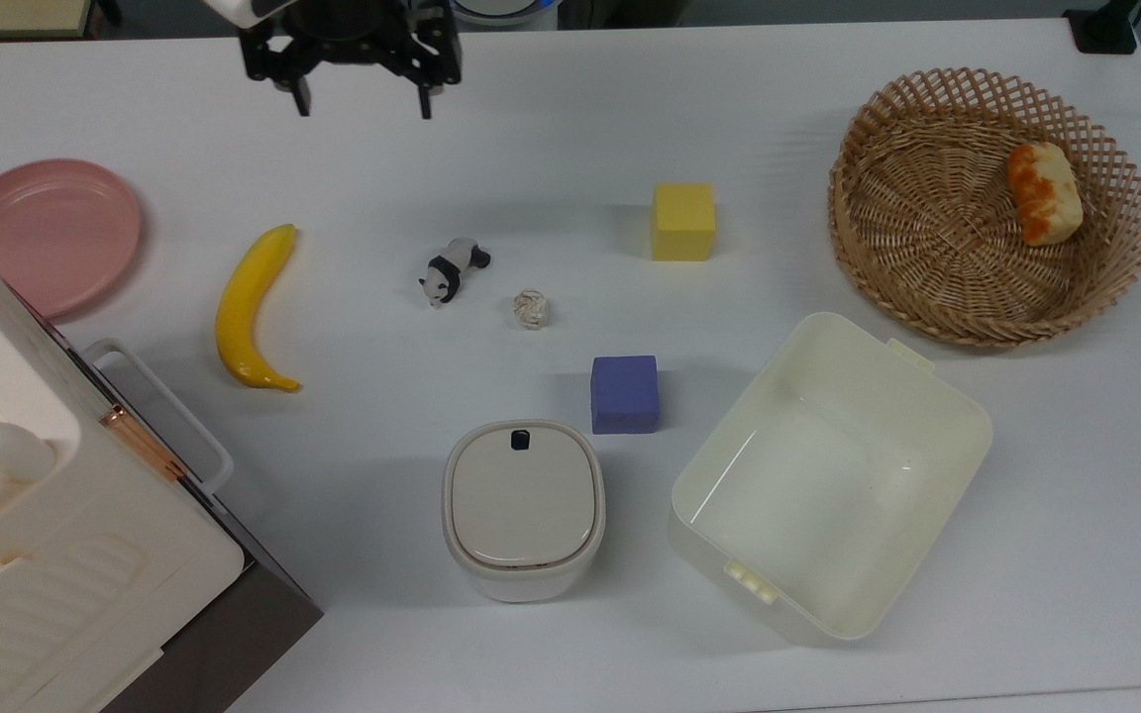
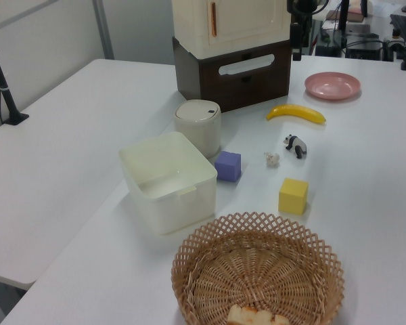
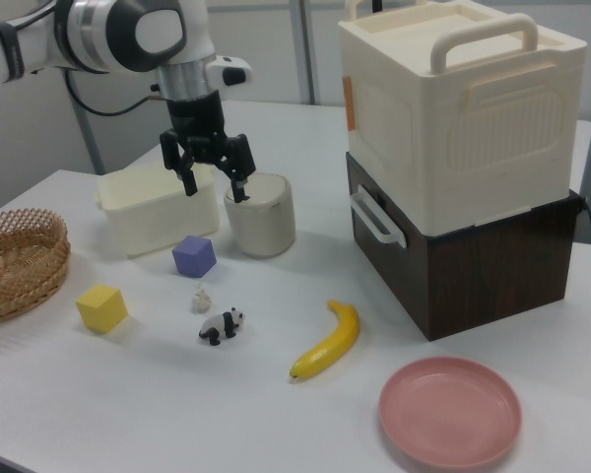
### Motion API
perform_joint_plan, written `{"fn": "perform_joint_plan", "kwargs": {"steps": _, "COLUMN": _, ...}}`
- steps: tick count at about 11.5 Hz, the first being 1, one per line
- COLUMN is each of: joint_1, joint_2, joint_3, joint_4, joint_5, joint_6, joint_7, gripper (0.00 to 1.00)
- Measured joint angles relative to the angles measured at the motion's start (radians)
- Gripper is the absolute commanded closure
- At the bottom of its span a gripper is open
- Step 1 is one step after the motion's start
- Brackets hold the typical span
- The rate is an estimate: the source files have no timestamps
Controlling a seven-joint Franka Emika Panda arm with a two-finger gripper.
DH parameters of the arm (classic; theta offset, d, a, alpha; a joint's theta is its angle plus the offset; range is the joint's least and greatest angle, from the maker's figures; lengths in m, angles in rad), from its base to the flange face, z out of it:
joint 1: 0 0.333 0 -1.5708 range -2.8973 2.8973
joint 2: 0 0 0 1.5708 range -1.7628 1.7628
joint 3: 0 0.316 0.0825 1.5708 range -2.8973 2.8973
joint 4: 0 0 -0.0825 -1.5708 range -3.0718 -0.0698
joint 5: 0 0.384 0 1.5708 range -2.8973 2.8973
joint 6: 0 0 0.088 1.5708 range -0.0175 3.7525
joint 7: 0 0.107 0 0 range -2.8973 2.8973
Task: Open the drawer
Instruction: 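Move the gripper toward the white handle of the brown drawer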
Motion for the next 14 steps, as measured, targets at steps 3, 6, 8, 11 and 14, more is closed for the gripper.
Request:
{"fn": "perform_joint_plan", "kwargs": {"steps": 3, "joint_1": -0.084, "joint_2": 0.003, "joint_3": -0.001, "joint_4": -0.001, "joint_5": 0.000, "joint_6": 0.024, "joint_7": -0.118, "gripper": 0.00}}
{"fn": "perform_joint_plan", "kwargs": {"steps": 6, "joint_1": -0.169, "joint_2": 0.012, "joint_3": -0.001, "joint_4": -0.009, "joint_5": 0.000, "joint_6": 0.035, "joint_7": -0.271, "gripper": 0.00}}
{"fn": "perform_joint_plan", "kwargs": {"steps": 8, "joint_1": -0.187, "joint_2": 0.027, "joint_3": -0.001, "joint_4": -0.015, "joint_5": 0.000, "joint_6": 0.130, "joint_7": -0.434, "gripper": 0.00}}
{"fn": "perform_joint_plan", "kwargs": {"steps": 11, "joint_1": -0.185, "joint_2": 0.046, "joint_3": 0.001, "joint_4": -0.025, "joint_5": -0.008, "joint_6": 0.242, "joint_7": -0.679, "gripper": 0.00}}
{"fn": "perform_joint_plan", "kwargs": {"steps": 14, "joint_1": -0.173, "joint_2": 0.046, "joint_3": 0.005, "joint_4": -0.024, "joint_5": -0.015, "joint_6": 0.246, "joint_7": -0.852, "gripper": 0.00}}
